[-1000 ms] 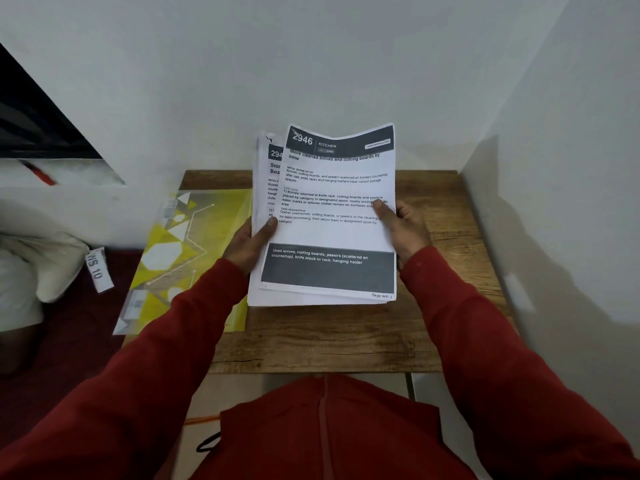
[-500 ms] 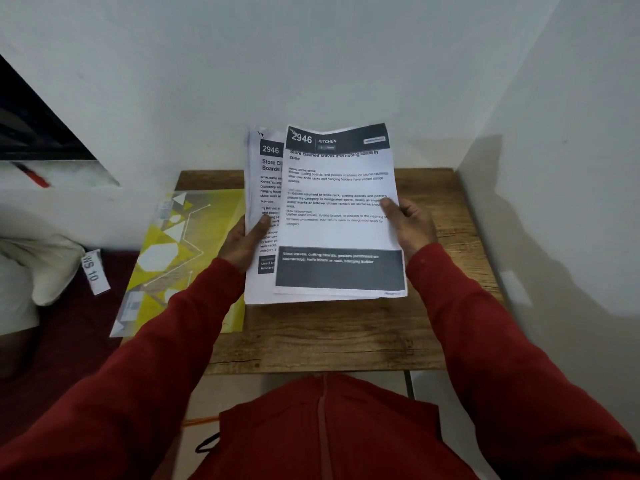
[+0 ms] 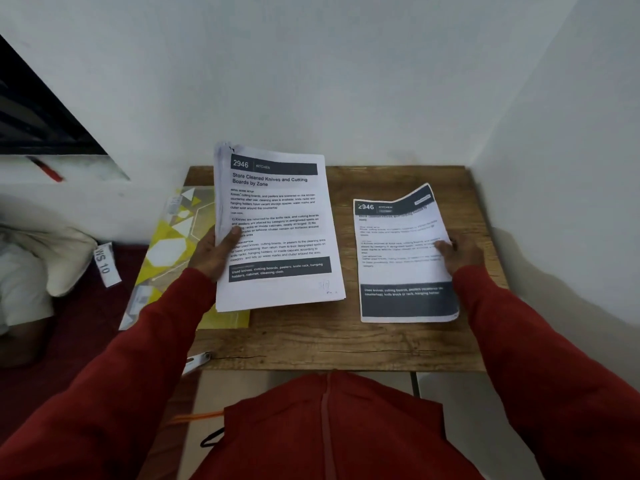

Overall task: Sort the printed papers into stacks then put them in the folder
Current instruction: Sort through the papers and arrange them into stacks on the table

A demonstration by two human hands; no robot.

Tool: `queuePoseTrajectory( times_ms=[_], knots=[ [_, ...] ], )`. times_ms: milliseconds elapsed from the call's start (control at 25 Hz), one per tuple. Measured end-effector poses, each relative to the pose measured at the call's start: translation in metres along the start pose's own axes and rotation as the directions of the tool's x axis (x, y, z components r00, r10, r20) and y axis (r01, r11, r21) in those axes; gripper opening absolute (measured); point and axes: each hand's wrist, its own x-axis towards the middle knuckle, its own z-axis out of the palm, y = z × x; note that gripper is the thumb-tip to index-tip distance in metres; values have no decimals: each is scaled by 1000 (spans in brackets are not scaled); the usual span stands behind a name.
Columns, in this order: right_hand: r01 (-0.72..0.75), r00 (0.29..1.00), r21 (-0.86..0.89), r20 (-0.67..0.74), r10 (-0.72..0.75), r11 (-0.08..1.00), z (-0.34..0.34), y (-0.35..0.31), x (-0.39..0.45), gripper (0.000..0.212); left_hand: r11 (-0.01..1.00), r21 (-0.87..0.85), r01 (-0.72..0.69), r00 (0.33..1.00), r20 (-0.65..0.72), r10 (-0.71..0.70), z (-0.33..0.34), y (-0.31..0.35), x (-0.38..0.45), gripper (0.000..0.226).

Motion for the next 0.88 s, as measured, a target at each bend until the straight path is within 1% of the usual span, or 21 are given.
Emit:
queuePoseTrajectory(
  times_ms=[120,160,200,240,280,320,360,400,440,480,520,560,600,720,880],
  knots=[
    [-10,999,15,-31,11,1000,2,3,-5,32,1000,5,-3,1000,-11,3,-2,1,-2,21],
    [-19,998,4,-56,19,1000,4,0,-6,36,1000,13,-9,1000,-7,10,0,1,-3,23],
    [-32,994,-60,-105,26,998,5,-3,-6,44,1000,14,-16,1000,1,16,2,2,-4,25],
    [-62,984,-168,-173,33,984,7,-9,-6,55,1000,8,-20,1000,11,20,6,3,-5,25],
    [-53,972,-226,-234,-1,973,10,-16,-7,60,1000,6,-23,999,23,23,10,5,-7,23],
    [26,966,-193,-246,-73,981,13,-26,-9,59,1000,7,-25,999,35,25,14,7,-9,23],
    [147,965,-65,-208,-158,987,16,-39,-14,52,1000,10,-27,998,49,26,18,9,-9,23],
    [203,976,161,-117,-186,966,17,-58,-23,39,1000,7,-29,997,65,28,21,11,-10,24],
    [143,984,393,44,-174,908,18,-78,-36,27,1000,3,-31,996,84,30,25,12,-10,24],
    [51,959,544,206,-192,837,18,-97,-48,19,999,-1,-33,994,103,33,28,13,-10,25],
    [-25,924,623,313,-220,782,19,-111,-55,18,999,-5,-35,992,119,36,31,14,-10,27],
    [-52,901,646,360,-243,762,21,-120,-61,21,999,-12,-37,991,129,38,34,15,-10,28],
    [-46,897,654,360,-257,755,22,-126,-64,25,999,-21,-39,990,136,42,37,17,-10,29],
    [-21,922,682,296,-249,731,24,-129,-66,31,998,-46,-34,988,150,40,43,19,-13,29],
    [-37,934,708,276,-228,706,24,-125,-67,30,998,-63,-19,986,162,29,48,20,-17,18]
  ],
)
